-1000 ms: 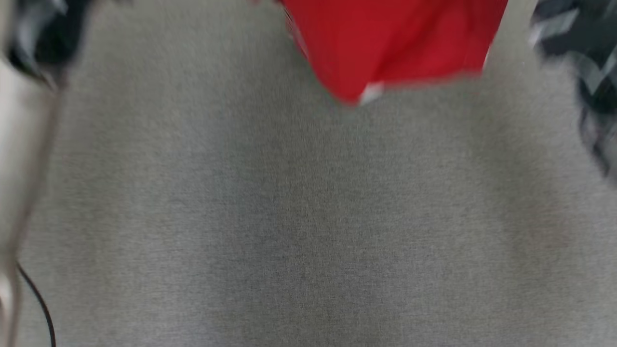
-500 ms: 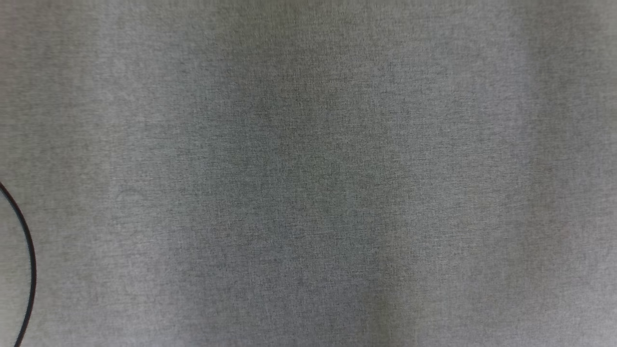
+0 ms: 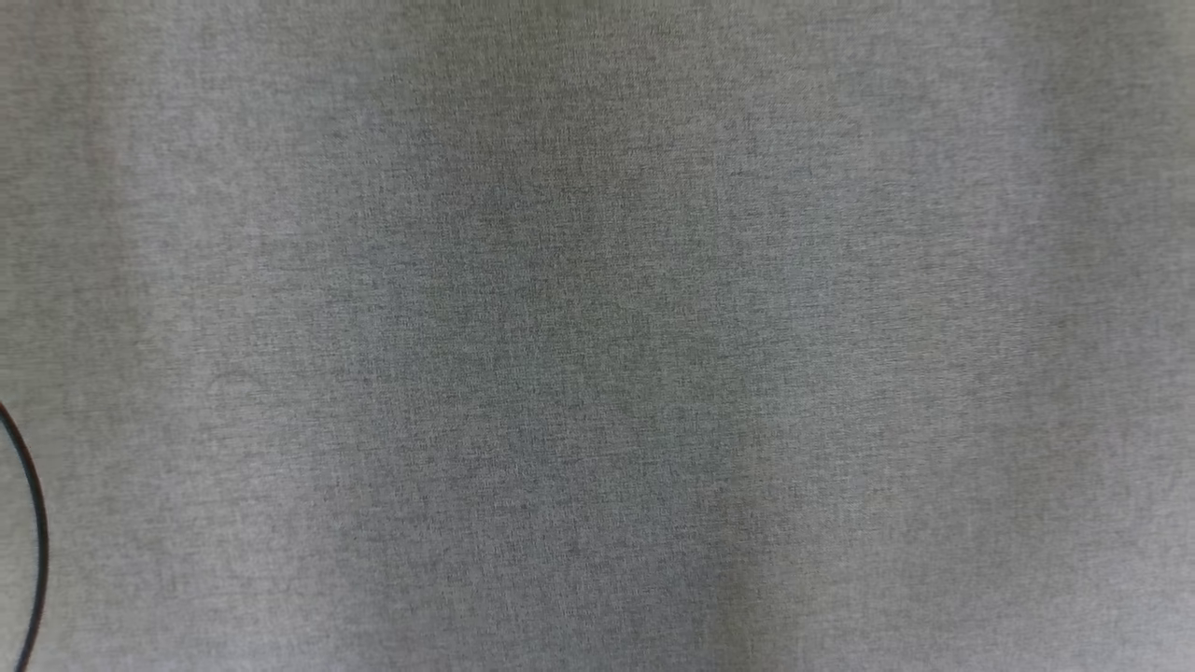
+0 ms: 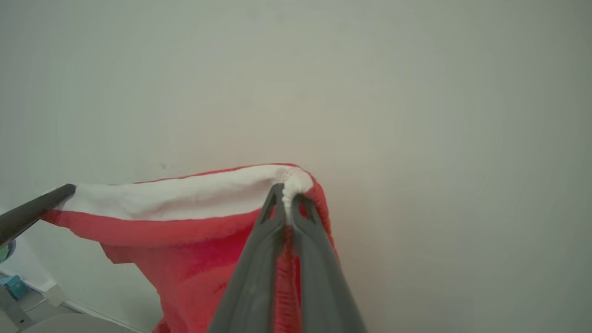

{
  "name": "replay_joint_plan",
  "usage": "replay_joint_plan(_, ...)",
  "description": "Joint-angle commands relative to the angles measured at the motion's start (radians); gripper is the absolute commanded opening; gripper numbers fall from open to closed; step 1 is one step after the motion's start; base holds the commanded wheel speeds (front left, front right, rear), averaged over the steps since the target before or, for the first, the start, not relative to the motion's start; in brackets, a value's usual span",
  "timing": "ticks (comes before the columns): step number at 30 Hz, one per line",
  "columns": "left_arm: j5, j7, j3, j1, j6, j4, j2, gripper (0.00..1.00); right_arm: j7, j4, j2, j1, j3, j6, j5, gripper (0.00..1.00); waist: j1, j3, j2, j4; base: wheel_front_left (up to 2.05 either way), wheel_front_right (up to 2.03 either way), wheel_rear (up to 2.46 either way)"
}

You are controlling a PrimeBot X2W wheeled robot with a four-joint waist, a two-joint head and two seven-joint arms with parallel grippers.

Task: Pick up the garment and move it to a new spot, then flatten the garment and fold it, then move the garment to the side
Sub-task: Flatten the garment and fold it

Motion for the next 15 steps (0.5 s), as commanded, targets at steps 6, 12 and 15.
replay_joint_plan(6,-0.056,-0.076,-0.05,0.155,0.002,-0.067,0.039,0.0,-0.048,-0.071,-0.036,0.128,0.082,-0.002,0.068,0.0,0.0,-0.07,-0.0002,-0.003,0.0,0.0,0.0)
replay_joint_plan(12,-0.091,-0.128,-0.052,0.516,0.003,-0.229,0.123,0.0,-0.094,-0.196,-0.097,0.418,0.168,-0.002,0.138,0.0,0.0,-0.194,-0.0002,-0.008,0.0,0.0,0.0)
replay_joint_plan(15,-0.074,-0.131,0.002,0.702,0.033,-0.331,0.14,0.0,-0.103,-0.251,-0.125,0.56,0.186,-0.002,0.156,0.0,0.0,-0.248,-0.0002,-0.008,0.0,0.0,0.0)
